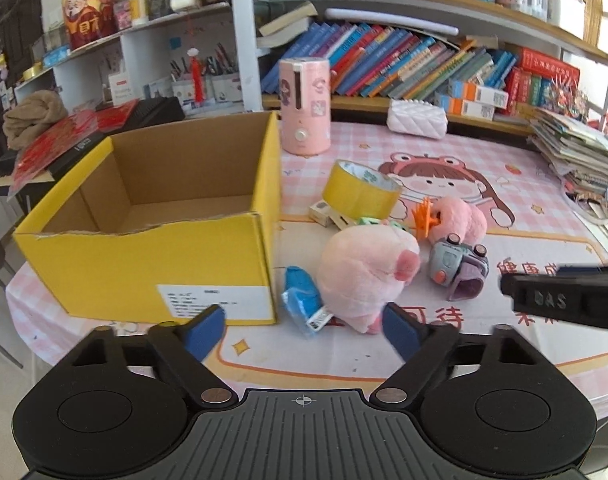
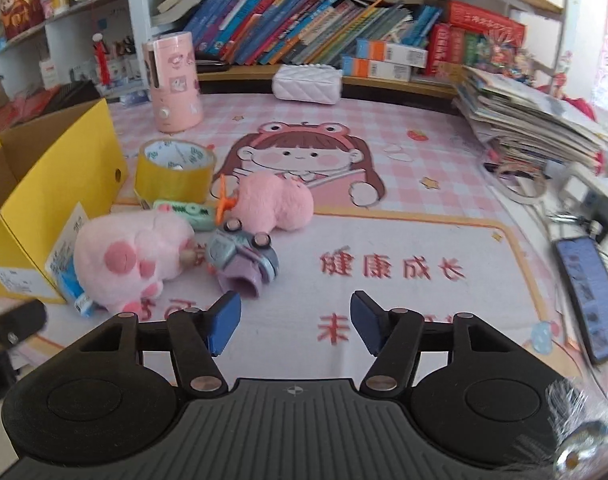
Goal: Organize objects
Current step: 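Reach the left tool to the pink plush pig while the right tool reaches the toy car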
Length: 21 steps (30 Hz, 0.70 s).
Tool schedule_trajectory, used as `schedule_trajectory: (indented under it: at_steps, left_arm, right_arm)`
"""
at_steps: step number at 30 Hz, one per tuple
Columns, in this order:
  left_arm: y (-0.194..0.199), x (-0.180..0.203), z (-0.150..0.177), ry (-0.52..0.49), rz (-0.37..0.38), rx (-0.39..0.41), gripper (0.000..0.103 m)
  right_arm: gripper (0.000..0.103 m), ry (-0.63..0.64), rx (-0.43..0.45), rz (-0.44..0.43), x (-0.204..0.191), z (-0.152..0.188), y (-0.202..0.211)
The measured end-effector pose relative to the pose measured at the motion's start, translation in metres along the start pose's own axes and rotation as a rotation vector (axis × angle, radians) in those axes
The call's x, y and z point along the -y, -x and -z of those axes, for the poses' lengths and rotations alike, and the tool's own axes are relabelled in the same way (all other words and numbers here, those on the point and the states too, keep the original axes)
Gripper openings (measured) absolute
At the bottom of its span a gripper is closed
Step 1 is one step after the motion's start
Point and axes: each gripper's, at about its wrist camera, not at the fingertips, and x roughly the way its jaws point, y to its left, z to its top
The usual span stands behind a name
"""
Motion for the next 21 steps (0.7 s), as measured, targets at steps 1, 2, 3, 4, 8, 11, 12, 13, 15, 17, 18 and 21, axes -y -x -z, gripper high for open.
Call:
schedule_trajectory:
  at_steps: [1, 2, 3, 4, 8, 11, 12, 13, 15, 17, 18, 21]
  left_arm:
    - [-0.002, 0.003, -0.001, -0.004, -0.001, -0.004, 0.077]
    - [-0.003, 0.005, -0.003, -0.007, -0.003, -0.004, 0.077]
    - [-0.004, 0.006, -0.004, -0.01, -0.007, -0.001, 0.076]
    - [-0.005, 0.008, -0.005, -0.013, -0.015, -0.001, 0.076]
    - [-0.01, 0.013, -0.008, -0.025, -0.036, -0.008, 0.076]
    - [-0.012, 0.015, -0.009, -0.03, -0.048, -0.015, 0.076]
    - [-0.012, 0.016, -0.009, -0.033, -0.052, -0.017, 0.076]
    - [-0.013, 0.017, -0.01, -0.035, -0.055, -0.019, 0.076]
    - [-0.015, 0.02, -0.01, -0.043, -0.057, -0.021, 0.076]
    - [-0.017, 0.024, -0.011, -0.059, -0.059, -0.023, 0.076]
    - [-0.018, 0.025, -0.012, -0.07, -0.057, -0.02, 0.076]
    - [-0.023, 0.036, -0.016, -0.111, -0.049, -0.008, 0.077]
  right_arm:
    - [0.059, 0.014, 0.003, -0.019, 0.0, -0.003, -0.003]
    - [0.059, 0.027, 0.002, -0.044, 0.001, -0.006, -0.007]
    - [0.058, 0.042, -0.003, -0.067, 0.0, -0.009, -0.012]
    - [0.057, 0.056, -0.008, -0.086, 0.0, -0.012, -0.017]
    - [0.057, 0.146, -0.034, -0.132, -0.007, -0.02, -0.037]
    - [0.058, 0.22, -0.053, -0.158, -0.012, -0.024, -0.053]
    - [0.058, 0.244, -0.062, -0.165, -0.014, -0.024, -0.059]
    - [0.058, 0.27, -0.073, -0.172, -0.016, -0.024, -0.064]
    - [0.057, 0.316, -0.083, -0.194, -0.02, -0.025, -0.074]
    - [0.051, 0.347, -0.104, -0.214, -0.023, -0.025, -0.082]
    - [0.05, 0.355, -0.105, -0.221, -0.023, -0.026, -0.084]
    - [0.05, 0.312, -0.088, -0.236, -0.014, -0.032, -0.078]
